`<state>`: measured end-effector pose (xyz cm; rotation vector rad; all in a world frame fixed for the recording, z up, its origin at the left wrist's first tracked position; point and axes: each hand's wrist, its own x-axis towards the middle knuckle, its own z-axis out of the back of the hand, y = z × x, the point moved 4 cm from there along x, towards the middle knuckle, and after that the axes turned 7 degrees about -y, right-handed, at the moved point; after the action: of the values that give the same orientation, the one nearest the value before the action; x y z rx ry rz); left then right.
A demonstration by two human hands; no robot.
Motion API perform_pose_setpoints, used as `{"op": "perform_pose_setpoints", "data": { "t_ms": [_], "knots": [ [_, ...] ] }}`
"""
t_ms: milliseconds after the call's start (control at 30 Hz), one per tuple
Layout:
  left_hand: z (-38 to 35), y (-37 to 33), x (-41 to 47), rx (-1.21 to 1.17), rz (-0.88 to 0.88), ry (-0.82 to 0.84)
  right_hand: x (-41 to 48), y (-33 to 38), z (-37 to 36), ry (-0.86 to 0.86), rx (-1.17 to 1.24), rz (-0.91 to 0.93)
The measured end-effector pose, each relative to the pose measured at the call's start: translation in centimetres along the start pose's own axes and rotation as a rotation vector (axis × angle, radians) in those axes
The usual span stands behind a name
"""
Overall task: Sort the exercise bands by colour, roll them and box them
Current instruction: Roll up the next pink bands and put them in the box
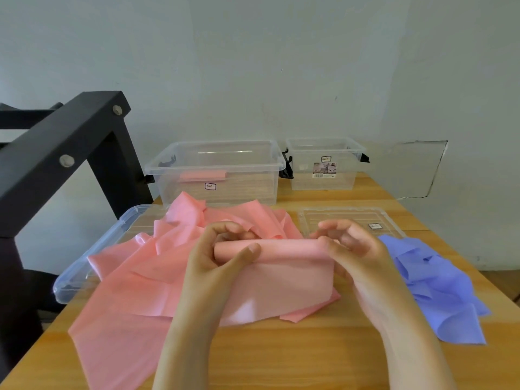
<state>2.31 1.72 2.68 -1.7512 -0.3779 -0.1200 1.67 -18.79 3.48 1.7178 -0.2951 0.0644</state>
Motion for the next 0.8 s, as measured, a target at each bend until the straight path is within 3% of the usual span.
{"op": "perform_pose_setpoints", "data": {
  "t_ms": [300, 567, 800],
  "knots": [
    [-0.4, 0.3, -0.6, 0.044, 0.164, -0.018, -0.2, 0.9, -0.1, 0.038, 0.013, 0.12],
    [0.2, -0.1, 0.0, -0.038, 0.006, -0.043, -0.3, 0.1, -0.4, 0.07, 0.003, -0.04],
    [-0.3, 0.7, -0.3, -0.02, 0.154, -0.013, -0.3, 0.6, -0.2, 0.039, -0.099, 0.088]
  ]
}}
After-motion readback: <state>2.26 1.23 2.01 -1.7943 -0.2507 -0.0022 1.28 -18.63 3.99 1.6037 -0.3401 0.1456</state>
